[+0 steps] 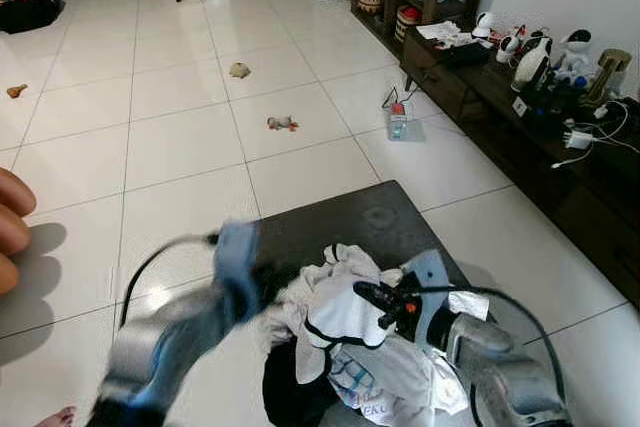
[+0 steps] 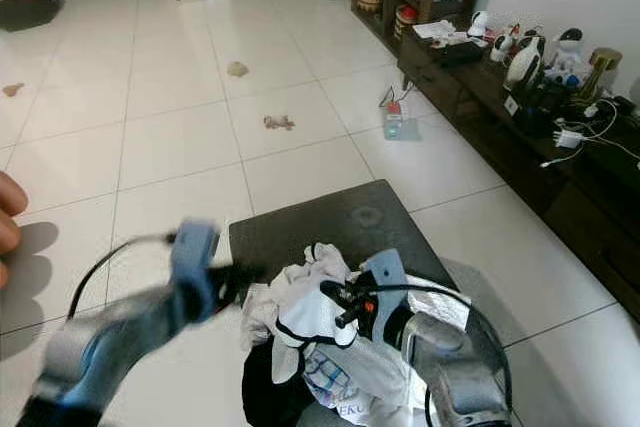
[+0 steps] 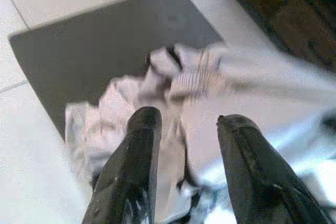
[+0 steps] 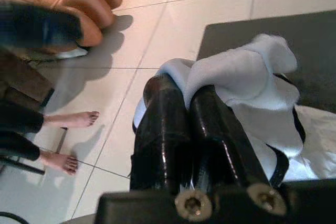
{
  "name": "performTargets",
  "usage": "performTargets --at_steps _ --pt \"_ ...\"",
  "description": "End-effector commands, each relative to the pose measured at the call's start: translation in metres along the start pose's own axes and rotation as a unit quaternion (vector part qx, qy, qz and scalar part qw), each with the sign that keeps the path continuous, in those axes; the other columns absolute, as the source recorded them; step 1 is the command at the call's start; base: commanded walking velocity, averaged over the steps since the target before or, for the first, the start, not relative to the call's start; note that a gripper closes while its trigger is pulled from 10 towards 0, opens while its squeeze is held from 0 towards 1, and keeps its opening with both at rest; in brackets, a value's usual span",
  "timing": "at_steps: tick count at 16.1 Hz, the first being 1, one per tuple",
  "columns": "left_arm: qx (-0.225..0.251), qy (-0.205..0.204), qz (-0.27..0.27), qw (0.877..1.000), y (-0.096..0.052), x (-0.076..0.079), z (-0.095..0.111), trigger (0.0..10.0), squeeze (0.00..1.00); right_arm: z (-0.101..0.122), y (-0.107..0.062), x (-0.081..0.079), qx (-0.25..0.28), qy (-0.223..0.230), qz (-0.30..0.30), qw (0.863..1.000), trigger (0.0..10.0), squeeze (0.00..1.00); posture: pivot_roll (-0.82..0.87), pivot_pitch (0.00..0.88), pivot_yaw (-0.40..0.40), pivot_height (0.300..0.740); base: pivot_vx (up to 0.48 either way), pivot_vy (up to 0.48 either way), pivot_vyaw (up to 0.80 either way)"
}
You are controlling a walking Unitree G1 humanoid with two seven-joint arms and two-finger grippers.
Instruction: Hang hanger
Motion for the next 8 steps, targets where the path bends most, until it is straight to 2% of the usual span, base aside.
performTargets --at_steps 1,3,5,6,8 --pt "0.001 0.008 -0.019 1.000 -0.002 0.001 -0.002 10.0 1.00 0.006 -0.002 -0.003 0.008 -0.002 0.013 1.000 0.0 0.00 0.01 0.129 0.000 0.740 0.000 0.000 0.00" --pt "-0.006 0.003 -0.009 1.000 -0.002 -0.012 -0.012 10.0 1.00 0.012 -0.006 -0.008 0.010 -0.018 0.041 0.999 0.0 0.00 0.00 0.125 -0.005 0.740 0.000 0.000 0.00" --pt "0.008 -0.012 0.005 1.000 -0.001 -0.021 -0.017 10.0 1.00 0.022 -0.016 -0.019 0.015 -0.042 0.093 0.995 0.0 0.00 0.00 0.123 -0.009 0.740 0.000 0.000 0.00" --pt "0.020 -0.023 0.026 0.999 0.001 -0.026 -0.018 10.0 0.00 0.026 -0.021 -0.024 0.018 -0.051 0.117 0.992 0.0 0.00 -0.01 0.123 -0.013 0.740 0.000 0.000 0.00" --pt "0.029 -0.027 0.040 0.998 0.002 -0.031 -0.020 10.0 0.00 0.029 -0.026 -0.028 0.020 -0.059 0.135 0.989 0.0 0.00 -0.01 0.126 -0.017 0.740 0.000 0.000 0.00"
Point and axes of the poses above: a point about 5 cm out from each wrist's last joint towards the gripper, its own y axis pointing out of the wrist towards the gripper, its own z axis along the axis of the wrist's last joint, x = y × z, the point moved 2 cm from there along y, pointing out of the wrist towards the gripper, and after that the axes turned 8 degrees about -y, right-handed, at the moved point
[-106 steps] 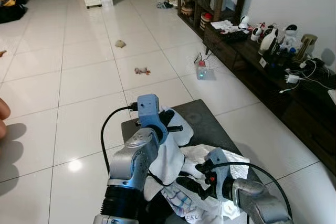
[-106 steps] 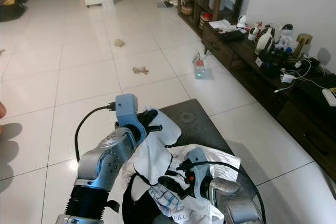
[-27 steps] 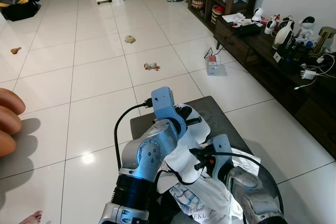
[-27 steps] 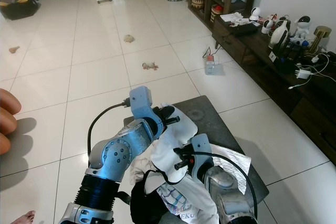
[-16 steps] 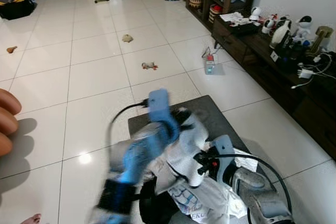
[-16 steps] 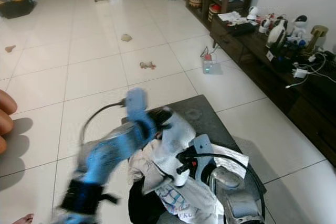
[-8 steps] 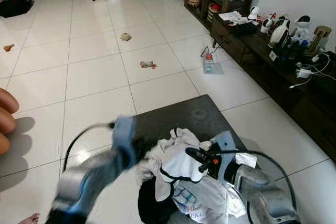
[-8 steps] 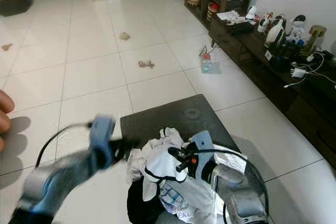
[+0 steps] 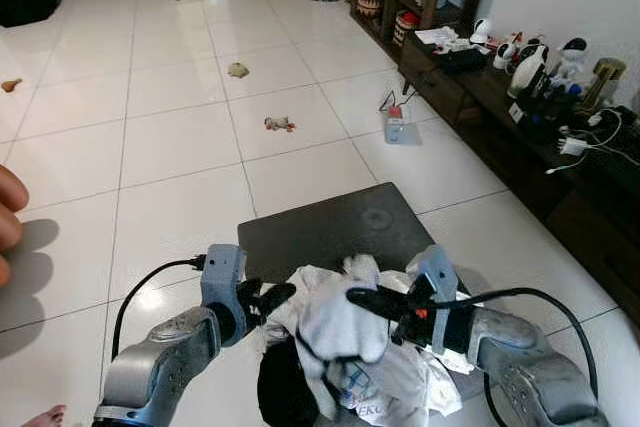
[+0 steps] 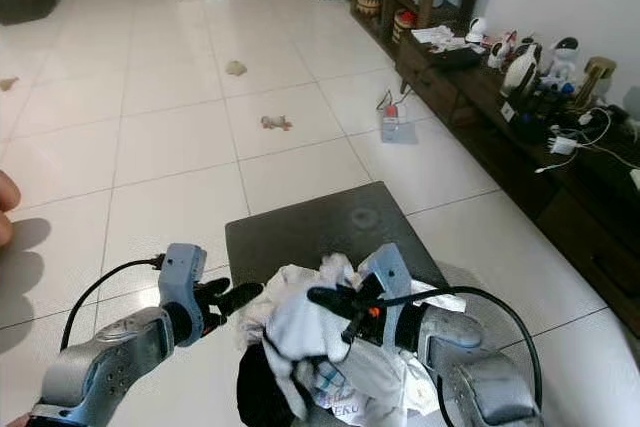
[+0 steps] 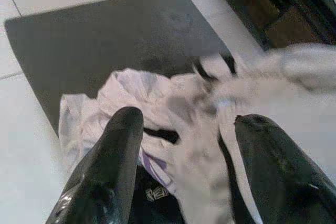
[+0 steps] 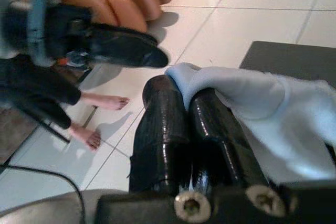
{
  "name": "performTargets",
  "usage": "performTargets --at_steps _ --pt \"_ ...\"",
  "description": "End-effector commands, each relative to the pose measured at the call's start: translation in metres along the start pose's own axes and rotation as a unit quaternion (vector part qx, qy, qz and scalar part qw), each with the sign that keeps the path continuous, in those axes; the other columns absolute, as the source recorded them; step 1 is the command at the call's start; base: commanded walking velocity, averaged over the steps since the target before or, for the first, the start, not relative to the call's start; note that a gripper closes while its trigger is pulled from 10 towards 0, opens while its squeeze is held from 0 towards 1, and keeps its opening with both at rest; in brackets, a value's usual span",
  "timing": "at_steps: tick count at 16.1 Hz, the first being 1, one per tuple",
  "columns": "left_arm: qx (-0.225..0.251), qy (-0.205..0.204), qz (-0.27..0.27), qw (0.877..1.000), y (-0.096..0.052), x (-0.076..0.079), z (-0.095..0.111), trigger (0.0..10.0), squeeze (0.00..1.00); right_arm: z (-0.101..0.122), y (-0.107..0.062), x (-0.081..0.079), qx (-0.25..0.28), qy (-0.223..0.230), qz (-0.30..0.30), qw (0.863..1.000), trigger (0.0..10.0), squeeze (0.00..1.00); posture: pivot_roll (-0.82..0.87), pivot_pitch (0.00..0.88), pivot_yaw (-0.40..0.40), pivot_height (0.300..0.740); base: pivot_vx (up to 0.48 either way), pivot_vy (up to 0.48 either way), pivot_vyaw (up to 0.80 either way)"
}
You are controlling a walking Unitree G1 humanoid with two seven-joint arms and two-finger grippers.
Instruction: Hang hanger
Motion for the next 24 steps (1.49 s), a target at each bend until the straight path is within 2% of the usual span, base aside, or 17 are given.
performTargets --at_steps 1,4,5,6,9,10,11,12,13,15,17,19,20,21,22,23,24 --pt "-0.002 -0.001 0.032 0.999 -0.002 -0.013 -0.007 10.0 0.00 0.008 -0.003 -0.009 0.010 -0.008 0.027 1.000 0.0 0.00 -0.01 0.126 -0.018 0.740 0.000 0.000 0.00" --pt "0.022 -0.018 0.021 0.999 0.003 -0.012 -0.011 10.0 0.00 0.022 -0.010 -0.027 0.027 -0.028 0.084 0.996 0.0 0.00 -0.02 0.126 -0.022 0.740 0.000 0.000 0.00" --pt "0.019 -0.012 0.007 1.000 0.004 -0.013 -0.016 10.0 0.00 0.030 -0.012 -0.035 0.035 -0.037 0.109 0.993 0.0 0.00 -0.03 0.126 -0.025 0.740 0.000 0.000 0.00" --pt "0.017 -0.009 0.002 1.000 0.004 -0.013 -0.017 10.0 0.00 0.031 -0.013 -0.037 0.038 -0.037 0.115 0.992 0.0 0.00 -0.03 0.126 -0.025 0.740 0.000 0.000 0.00" --pt "-0.022 0.008 -0.042 0.999 0.004 -0.018 -0.035 10.0 0.00 0.040 -0.021 -0.053 0.036 -0.061 0.166 0.984 0.0 0.00 -0.04 0.134 -0.028 0.740 0.000 0.000 0.00" --pt "-0.011 -0.012 -0.059 0.998 0.002 -0.017 -0.033 10.0 0.00 0.039 -0.023 -0.055 0.030 -0.062 0.175 0.982 0.0 0.00 -0.04 0.135 -0.029 0.740 0.000 0.000 0.00" --pt "0.011 -0.054 -0.084 0.995 0.001 -0.014 -0.027 10.0 0.00 0.038 -0.024 -0.057 0.027 -0.060 0.180 0.981 0.0 0.00 -0.04 0.137 -0.031 0.740 0.000 0.000 0.00" --pt "0.031 -0.100 -0.121 0.987 -0.002 -0.010 -0.022 10.0 0.00 0.035 -0.026 -0.059 0.020 -0.058 0.185 0.981 0.0 0.00 -0.05 0.139 -0.033 0.740 0.000 0.000 0.00" --pt "0.030 -0.109 -0.164 0.980 -0.008 -0.003 -0.021 10.0 0.00 0.029 -0.027 -0.059 0.003 -0.057 0.185 0.981 0.0 0.00 -0.05 0.139 -0.033 0.740 0.000 0.000 0.00" --pt "-0.007 -0.066 -0.215 0.974 -0.023 0.002 -0.032 10.0 0.00 0.015 -0.029 -0.056 -0.033 -0.059 0.181 0.981 0.0 0.00 -0.04 0.142 -0.033 0.740 0.000 0.000 0.00" --pt "-0.046 -0.053 -0.230 0.971 -0.038 -0.009 -0.044 10.0 0.00 0.007 -0.030 -0.058 -0.055 -0.066 0.196 0.977 0.0 0.00 -0.04 0.142 -0.034 0.740 0.000 0.000 0.00" --pt "-0.051 -0.048 -0.217 0.974 -0.041 -0.018 -0.045 10.0 0.00 0.008 -0.031 -0.059 -0.058 -0.072 0.204 0.975 0.0 0.00 -0.04 0.139 -0.034 0.740 0.000 0.000 0.00" --pt "-0.049 -0.012 -0.156 0.986 -0.036 -0.034 -0.044 10.0 0.00 0.008 -0.031 -0.055 -0.063 -0.081 0.196 0.975 0.0 0.00 -0.03 0.135 -0.033 0.740 0.000 0.000 0.00" --pt "-0.026 0.009 -0.077 0.997 -0.026 -0.049 -0.038 10.0 0.00 0.002 -0.030 -0.046 -0.088 -0.095 0.175 0.976 0.0 0.00 -0.03 0.131 -0.032 0.740 0.000 0.000 0.00" --pt "-0.001 -0.007 -0.018 1.000 -0.018 -0.055 -0.032 10.0 0.00 -0.010 -0.032 -0.040 -0.134 -0.133 0.166 0.968 0.0 0.00 -0.03 0.126 -0.033 0.740 0.000 0.000 0.00" --pt "0.016 -0.038 0.023 0.999 -0.011 -0.056 -0.028 10.0 0.00 -0.015 -0.033 -0.035 -0.157 -0.158 0.158 0.962 0.0 0.00 -0.03 0.125 -0.033 0.740 0.000 0.000 0.00" --pt "0.019 -0.062 0.015 0.998 -0.006 -0.048 -0.029 10.0 0.00 -0.010 -0.033 -0.034 -0.154 -0.169 0.161 0.960 0.0 0.00 -0.03 0.117 -0.035 0.740 0.000 0.000 0.00"
Point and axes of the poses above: a point about 5 cm out from each wrist's last joint towards the gripper, its own y axis pointing out of the wrist towards the gripper, its own z axis along the axis of the wrist's last joint, x = y × z, the point moved 2 cm from there along y, pointing out of the wrist towards the gripper, and after that the axes turned 8 degrees about -y, right-handed, at the moved point
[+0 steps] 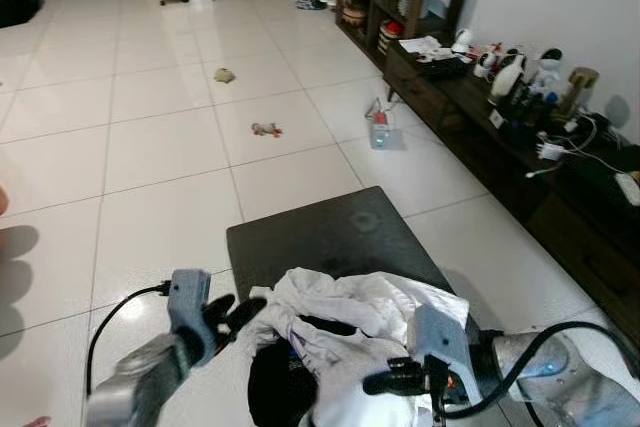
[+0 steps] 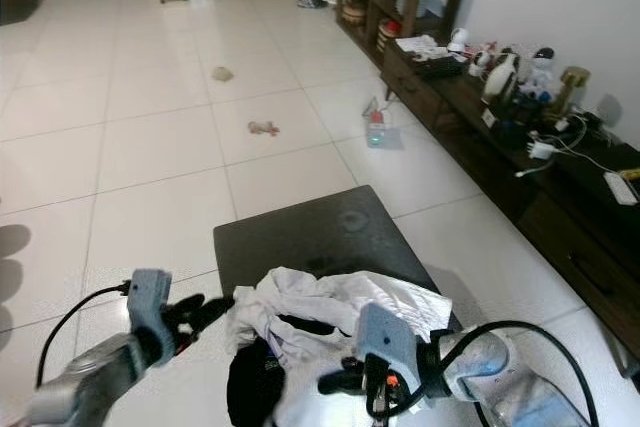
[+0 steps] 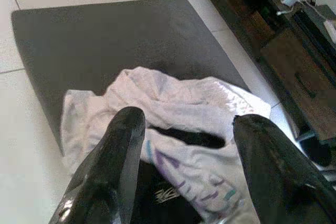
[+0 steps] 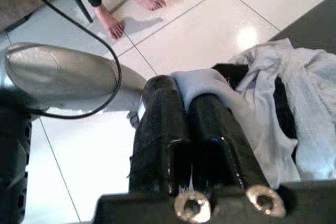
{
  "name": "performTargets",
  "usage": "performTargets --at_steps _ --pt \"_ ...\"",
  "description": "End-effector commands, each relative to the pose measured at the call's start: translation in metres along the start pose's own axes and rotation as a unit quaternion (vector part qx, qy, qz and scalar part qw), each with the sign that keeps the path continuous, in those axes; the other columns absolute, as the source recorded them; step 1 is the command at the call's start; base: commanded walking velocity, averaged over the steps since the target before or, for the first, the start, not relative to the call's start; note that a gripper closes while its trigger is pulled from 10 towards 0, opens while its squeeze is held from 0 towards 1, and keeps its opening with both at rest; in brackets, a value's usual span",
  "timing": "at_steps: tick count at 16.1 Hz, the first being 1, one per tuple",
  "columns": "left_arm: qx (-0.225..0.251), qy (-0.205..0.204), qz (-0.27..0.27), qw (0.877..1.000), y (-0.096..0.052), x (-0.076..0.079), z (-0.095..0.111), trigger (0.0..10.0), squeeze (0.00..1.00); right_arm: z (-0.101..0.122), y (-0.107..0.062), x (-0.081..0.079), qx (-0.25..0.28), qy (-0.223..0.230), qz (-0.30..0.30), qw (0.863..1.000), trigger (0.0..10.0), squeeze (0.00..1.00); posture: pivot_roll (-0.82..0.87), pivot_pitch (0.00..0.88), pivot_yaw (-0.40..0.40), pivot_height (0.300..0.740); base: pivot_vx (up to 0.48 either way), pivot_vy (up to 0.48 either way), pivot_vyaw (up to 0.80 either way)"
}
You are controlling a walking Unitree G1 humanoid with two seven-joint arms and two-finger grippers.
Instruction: Hang hanger
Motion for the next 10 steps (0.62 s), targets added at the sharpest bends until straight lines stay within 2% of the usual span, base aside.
performTargets --at_steps 1,3,4,5,6,8,9,10 --pt "-0.015 -0.019 0.002 1.000 0.001 0.001 -0.008 10.0 0.00 0.009 -0.003 0.003 0.000 -0.034 0.000 0.999 0.0 0.00 -0.04 0.116 -0.035 0.740 0.000 0.000 0.00" --pt "-0.054 -0.046 -0.056 0.996 0.003 0.017 -0.024 10.0 0.00 0.025 -0.007 0.007 0.012 -0.067 0.000 0.998 0.0 0.00 -0.04 0.107 -0.034 0.740 0.000 0.000 0.00" --pt "-0.060 -0.047 -0.061 0.995 0.004 0.018 -0.027 10.0 0.00 0.028 -0.008 0.007 0.018 -0.072 0.002 0.997 0.0 0.00 -0.04 0.106 -0.033 0.740 0.000 0.000 0.00" --pt "-0.080 -0.057 -0.074 0.992 0.002 0.018 -0.036 10.0 0.00 0.043 -0.012 0.004 0.038 -0.100 0.022 0.994 0.0 0.00 -0.05 0.099 -0.032 0.740 0.000 0.000 0.00" --pt "-0.084 -0.068 -0.074 0.991 0.000 0.016 -0.037 10.0 0.00 0.046 -0.015 0.000 0.029 -0.125 0.038 0.991 0.0 0.00 -0.05 0.097 -0.032 0.740 0.000 0.000 0.00" --pt "-0.085 -0.075 -0.079 0.990 -0.003 0.015 -0.037 10.0 0.00 0.048 -0.017 -0.004 0.021 -0.143 0.053 0.988 0.0 0.00 -0.05 0.095 -0.034 0.740 0.000 0.000 0.00" --pt "-0.083 -0.079 -0.085 0.990 -0.005 0.014 -0.035 10.0 0.00 0.046 -0.018 -0.006 0.005 -0.151 0.061 0.987 0.0 0.00 -0.05 0.092 -0.035 0.740 0.000 0.000 0.00" --pt "-0.068 -0.094 -0.115 0.987 -0.013 0.015 -0.027 10.0 0.00 0.037 -0.019 -0.004 -0.031 -0.161 0.062 0.985 0.0 0.00 -0.04 0.089 -0.036 0.740 0.000 0.000 0.00"
Point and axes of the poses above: a point about 5 cm out from each wrist's last joint towards the gripper, its own y axis pointing out of the wrist towards the gripper, its own z axis along the axis of the wrist's last joint, x = y × z, the point moved 2 cm from there along y, pointing out of the wrist towards the gripper, and after that the axes turned 8 degrees about -y, right-handed, at the moved point
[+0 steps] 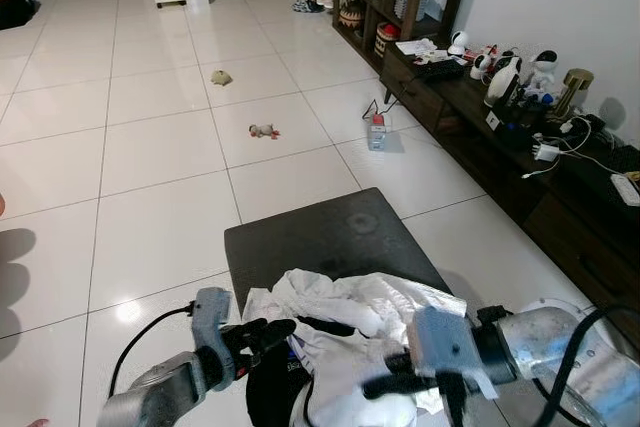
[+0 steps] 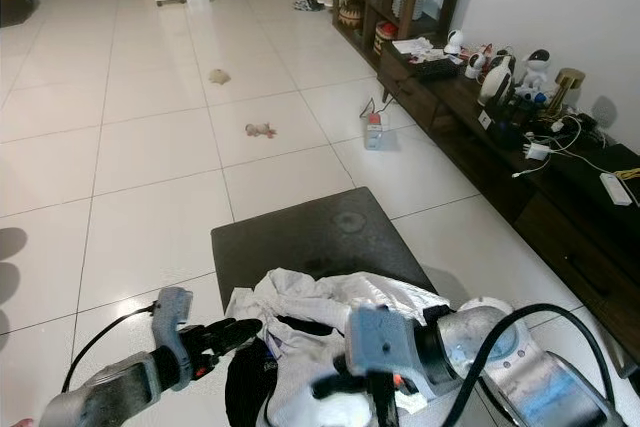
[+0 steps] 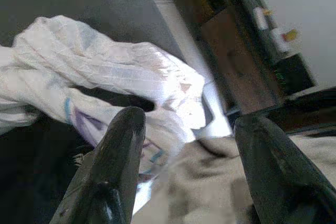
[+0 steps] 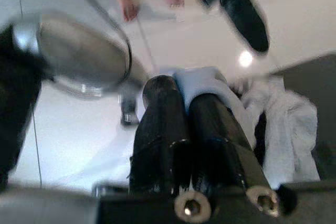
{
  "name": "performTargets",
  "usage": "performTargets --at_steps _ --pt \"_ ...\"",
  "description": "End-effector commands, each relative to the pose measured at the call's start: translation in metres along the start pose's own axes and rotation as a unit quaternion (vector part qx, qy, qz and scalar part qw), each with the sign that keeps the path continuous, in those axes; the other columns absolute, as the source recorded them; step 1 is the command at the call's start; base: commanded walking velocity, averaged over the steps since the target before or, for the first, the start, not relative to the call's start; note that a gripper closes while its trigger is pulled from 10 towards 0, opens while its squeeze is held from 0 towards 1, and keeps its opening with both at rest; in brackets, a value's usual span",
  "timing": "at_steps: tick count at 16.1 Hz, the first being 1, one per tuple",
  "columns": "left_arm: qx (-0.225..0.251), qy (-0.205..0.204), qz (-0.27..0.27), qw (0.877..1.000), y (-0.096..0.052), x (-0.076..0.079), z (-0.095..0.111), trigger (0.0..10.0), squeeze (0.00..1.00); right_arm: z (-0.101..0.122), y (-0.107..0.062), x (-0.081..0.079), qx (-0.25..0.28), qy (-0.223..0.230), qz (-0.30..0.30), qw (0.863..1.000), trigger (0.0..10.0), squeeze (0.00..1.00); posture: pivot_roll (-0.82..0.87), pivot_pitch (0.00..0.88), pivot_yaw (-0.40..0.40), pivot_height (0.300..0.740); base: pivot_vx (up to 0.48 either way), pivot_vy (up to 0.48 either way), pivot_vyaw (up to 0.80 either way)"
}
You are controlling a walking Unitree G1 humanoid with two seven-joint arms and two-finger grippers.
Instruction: Hang hanger
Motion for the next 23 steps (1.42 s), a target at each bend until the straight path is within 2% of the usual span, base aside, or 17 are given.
performTargets --at_steps 1,2,3,6,8,13,14,16,17,19,21,22,23 --pt "0.007 -0.010 -0.027 1.000 -0.009 0.003 0.003 10.0 0.00 0.000 -0.001 0.000 -0.015 -0.021 0.007 1.000 0.0 0.00 -0.04 0.088 -0.036 0.740 0.000 0.000 0.00" --pt "-0.002 -0.008 -0.042 0.999 -0.014 0.003 -0.001 10.0 0.00 -0.001 -0.002 0.000 -0.024 -0.034 0.013 0.999 0.0 0.00 -0.04 0.086 -0.036 0.740 0.000 0.000 0.00" --pt "-0.038 0.005 -0.050 0.998 -0.021 -0.002 -0.013 10.0 0.00 0.008 -0.003 0.000 -0.007 -0.054 0.021 0.998 0.0 0.00 -0.05 0.083 -0.037 0.740 0.000 0.000 0.00" --pt "-0.072 0.020 -0.066 0.995 -0.027 -0.004 -0.022 10.0 0.00 0.031 -0.006 0.001 0.040 -0.079 0.037 0.995 0.0 0.00 -0.05 0.082 -0.039 0.740 0.000 0.000 0.00" --pt "-0.069 0.003 -0.083 0.994 -0.026 -0.001 -0.022 10.0 0.00 0.043 -0.006 0.001 0.058 -0.102 0.052 0.992 0.0 0.00 -0.04 0.088 -0.041 0.740 0.000 0.000 0.00" --pt "-0.067 -0.024 -0.087 0.994 -0.027 -0.007 -0.027 10.0 0.00 0.049 -0.007 -0.004 0.061 -0.118 0.083 0.988 0.0 0.00 -0.04 0.096 -0.046 0.740 0.000 0.000 0.00" --pt "-0.066 -0.031 -0.081 0.994 -0.026 -0.010 -0.027 10.0 0.00 0.049 -0.007 -0.005 0.061 -0.119 0.086 0.987 0.0 0.00 -0.04 0.097 -0.046 0.740 0.000 0.000 0.00" --pt "-0.027 -0.068 -0.029 0.997 -0.020 -0.026 -0.022 10.0 0.00 0.054 -0.006 -0.007 0.069 -0.126 0.092 0.985 0.0 0.00 -0.04 0.097 -0.046 0.740 0.000 0.000 0.00" --pt "-0.008 -0.069 -0.019 0.997 -0.017 -0.028 -0.018 10.0 0.00 0.056 -0.006 -0.007 0.073 -0.128 0.093 0.985 0.0 0.00 -0.04 0.096 -0.047 0.740 0.000 0.000 0.00" --pt "0.015 -0.038 -0.013 0.999 -0.013 -0.026 -0.013 10.0 0.00 0.058 -0.006 -0.010 0.077 -0.129 0.096 0.984 0.0 0.00 -0.05 0.091 -0.052 0.740 0.000 0.000 0.00" --pt "0.023 0.054 -0.001 0.998 -0.006 -0.017 -0.007 10.0 0.00 0.055 -0.004 -0.011 0.073 -0.125 0.089 0.985 0.0 0.00 -0.05 0.088 -0.058 0.740 0.000 0.000 0.00" --pt "0.031 0.151 0.014 0.988 0.000 -0.006 0.002 10.0 0.00 0.051 -0.002 -0.004 0.072 -0.121 0.062 0.988 0.0 0.00 -0.04 0.085 -0.059 0.740 0.000 0.000 0.00" --pt "0.036 0.194 0.021 0.980 0.001 -0.001 0.007 10.0 0.00 0.050 -0.002 0.000 0.073 -0.123 0.050 0.988 0.0 0.00 -0.04 0.085 -0.059 0.740 0.000 0.000 0.00"
Point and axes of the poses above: a point about 5 cm out from each wrist's last joint towards the gripper, its own y axis pointing out of the wrist towards the gripper, its own z axis along the axis of the wrist's last joint, x = y × z, the point moved 2 cm from there along y, pointing out of the wrist towards the gripper, and after that the axes turned 8 degrees about -y, right-handed, at the moved point
